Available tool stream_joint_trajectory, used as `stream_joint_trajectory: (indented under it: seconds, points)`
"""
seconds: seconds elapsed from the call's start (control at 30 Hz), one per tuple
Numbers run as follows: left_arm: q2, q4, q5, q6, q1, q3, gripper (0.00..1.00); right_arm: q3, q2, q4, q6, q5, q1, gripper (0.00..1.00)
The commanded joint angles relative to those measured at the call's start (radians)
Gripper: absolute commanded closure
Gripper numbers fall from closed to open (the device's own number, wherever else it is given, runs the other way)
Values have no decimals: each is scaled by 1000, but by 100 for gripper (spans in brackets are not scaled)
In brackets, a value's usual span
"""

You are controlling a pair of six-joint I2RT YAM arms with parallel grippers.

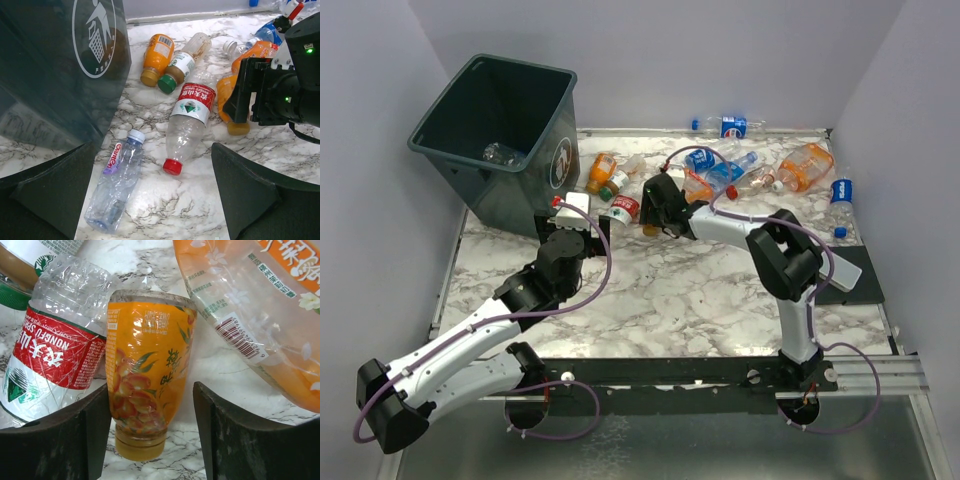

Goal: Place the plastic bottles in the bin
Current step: Move the plastic bottle to the center of the board.

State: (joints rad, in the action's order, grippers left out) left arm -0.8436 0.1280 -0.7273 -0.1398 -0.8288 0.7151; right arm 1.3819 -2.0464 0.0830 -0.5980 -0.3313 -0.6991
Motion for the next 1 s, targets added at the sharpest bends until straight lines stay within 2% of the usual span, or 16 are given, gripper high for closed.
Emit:
stream_joint_trajectory:
  seconds: [0.0, 0.27, 0.47, 0.63, 0.73, 0.8, 0.97]
  points:
    - [-5, -22, 13, -12, 0, -9, 1, 29, -39, 38, 36, -31, 1, 36]
    - [-9, -28, 14, -11, -1, -11, 1, -27, 21, 20, 68, -13, 1, 58]
    - [-2, -29, 14, -12, -1, -17, 1, -282, 316, -35, 125, 27, -30, 63]
    - [-15, -36, 51, -18, 0, -19, 1, -540, 587, -30, 201, 189, -116, 62]
    - [-36, -42, 131, -20, -1, -17, 1, -615, 695, 46, 237, 267, -178, 61]
    - [-53, -58, 242, -21, -1, -19, 1, -625, 730, 120, 237, 297, -199, 60]
    - [-144, -93, 463, -92, -1, -1, 1, -643, 736, 254, 183, 254, -203, 59]
